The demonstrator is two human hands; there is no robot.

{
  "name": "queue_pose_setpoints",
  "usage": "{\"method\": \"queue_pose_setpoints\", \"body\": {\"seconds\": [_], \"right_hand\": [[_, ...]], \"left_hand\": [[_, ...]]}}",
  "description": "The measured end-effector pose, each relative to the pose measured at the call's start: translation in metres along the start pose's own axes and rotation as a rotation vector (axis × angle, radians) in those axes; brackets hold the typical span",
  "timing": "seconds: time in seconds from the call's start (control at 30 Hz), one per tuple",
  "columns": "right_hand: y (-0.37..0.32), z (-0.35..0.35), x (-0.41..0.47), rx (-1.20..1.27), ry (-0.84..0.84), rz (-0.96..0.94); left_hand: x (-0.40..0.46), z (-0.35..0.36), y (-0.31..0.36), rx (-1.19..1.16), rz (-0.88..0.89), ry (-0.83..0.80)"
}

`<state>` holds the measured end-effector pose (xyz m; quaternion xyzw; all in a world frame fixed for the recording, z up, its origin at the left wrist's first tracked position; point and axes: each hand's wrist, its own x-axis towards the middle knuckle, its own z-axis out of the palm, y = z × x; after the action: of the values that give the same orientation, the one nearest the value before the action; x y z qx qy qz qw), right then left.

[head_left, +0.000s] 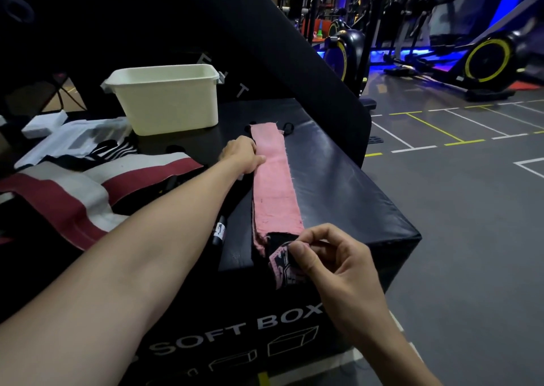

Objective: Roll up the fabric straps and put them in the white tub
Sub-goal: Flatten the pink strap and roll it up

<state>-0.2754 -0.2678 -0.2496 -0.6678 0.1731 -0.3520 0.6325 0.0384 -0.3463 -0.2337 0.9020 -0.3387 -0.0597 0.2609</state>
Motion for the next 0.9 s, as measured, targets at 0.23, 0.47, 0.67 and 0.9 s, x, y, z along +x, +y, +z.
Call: {"method": "queue_pose_setpoints", "body": {"seconds": [0.23,0.47,0.67,0.9], "right_hand": [[-0.003,-0.009,0.007,-0.037,0.045,-0.133],[-0.004,-0.019,0.014,-0.112,0.111,-0.245],[0.016,-0.024,0.032,-0.298,0.218,-0.180],[0.032,-0.024,0.036,-0.320,0.244,-0.141]], "left_hand": [[0.009,-0.011,0.010,0.035,-0.122,-0.077],[0.019,-0.019,0.016,-0.085,-0.209,-0.128],[0.032,-0.011,0.009,-0.165,-0.249,0.087],[0.017,-0.014,0.007,-0.225,-0.257,0.042]]}}
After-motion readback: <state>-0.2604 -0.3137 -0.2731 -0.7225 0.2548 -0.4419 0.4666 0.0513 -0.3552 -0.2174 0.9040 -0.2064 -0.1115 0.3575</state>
